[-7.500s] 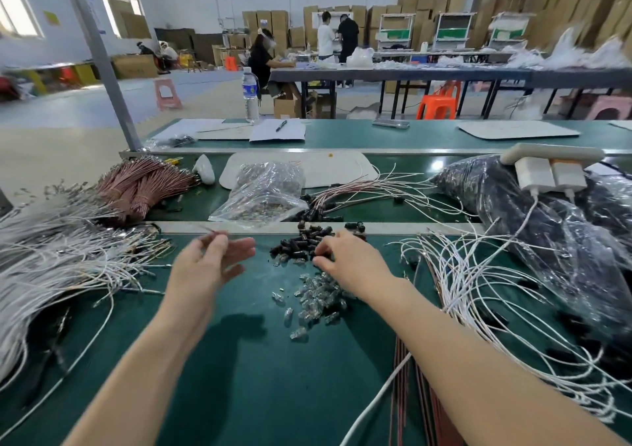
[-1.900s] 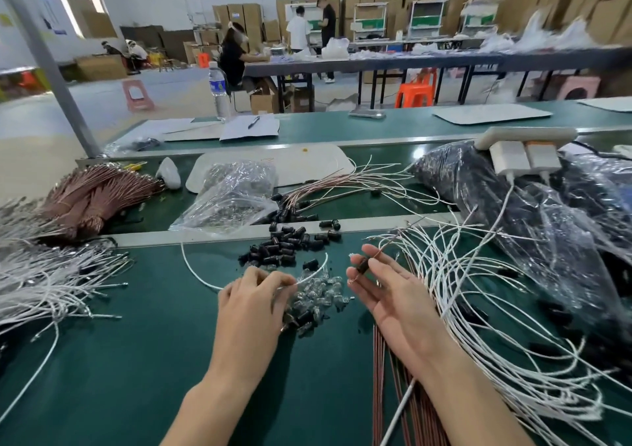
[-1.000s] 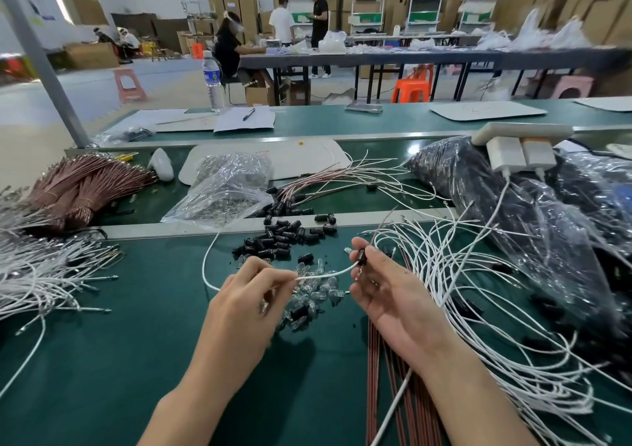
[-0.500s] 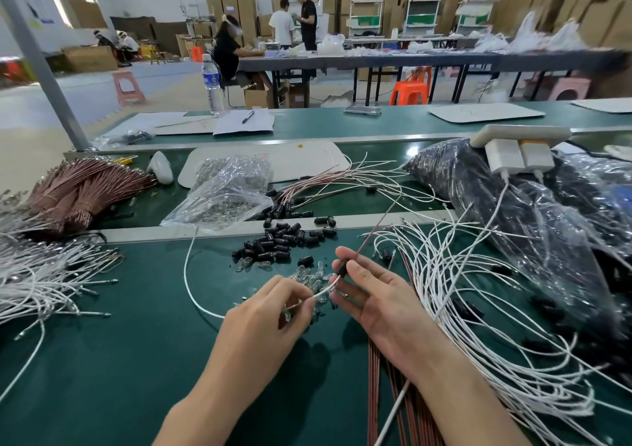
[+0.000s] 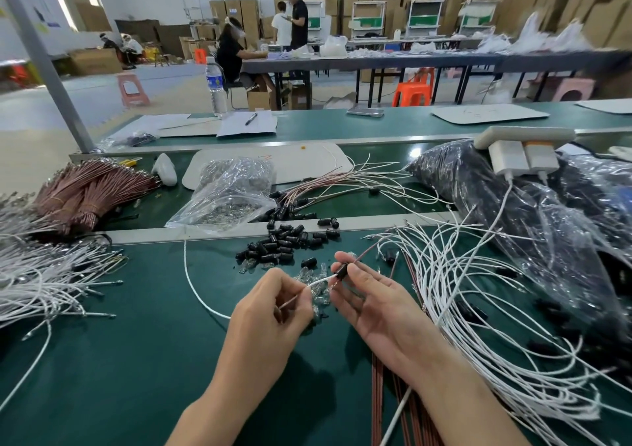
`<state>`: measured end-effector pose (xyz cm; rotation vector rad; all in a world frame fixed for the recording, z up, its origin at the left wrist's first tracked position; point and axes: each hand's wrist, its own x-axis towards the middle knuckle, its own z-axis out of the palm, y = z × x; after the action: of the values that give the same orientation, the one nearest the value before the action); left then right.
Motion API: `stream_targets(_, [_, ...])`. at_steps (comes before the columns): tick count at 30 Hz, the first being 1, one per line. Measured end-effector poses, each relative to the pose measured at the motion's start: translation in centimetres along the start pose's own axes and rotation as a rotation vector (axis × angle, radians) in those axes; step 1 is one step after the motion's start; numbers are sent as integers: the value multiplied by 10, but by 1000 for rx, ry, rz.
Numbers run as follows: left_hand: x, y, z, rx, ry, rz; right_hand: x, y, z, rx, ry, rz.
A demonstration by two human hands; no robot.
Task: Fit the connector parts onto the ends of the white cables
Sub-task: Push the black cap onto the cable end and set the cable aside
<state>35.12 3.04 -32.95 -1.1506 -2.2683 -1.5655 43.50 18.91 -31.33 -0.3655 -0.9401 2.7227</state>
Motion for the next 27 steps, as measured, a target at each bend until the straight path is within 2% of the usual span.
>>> stream_targets(3, [0,0,1,-6,-13,0,-1,0,-1,37,-13,11])
stream_targets(9, [-1,-1,-4,212,37,87,1,1,-2,-50,-10,-18])
stream_targets(14, [-1,-2,-2,90,45,33,2,4,-1,-101,-4,-24])
stream_targets(20, [2,-1,-3,-113,-43,-32,-2,1,-1,-7,-55,-1])
stream_targets(27, [-2,-3,2,69,-103,17,-3,5,-1,-59,-128,64])
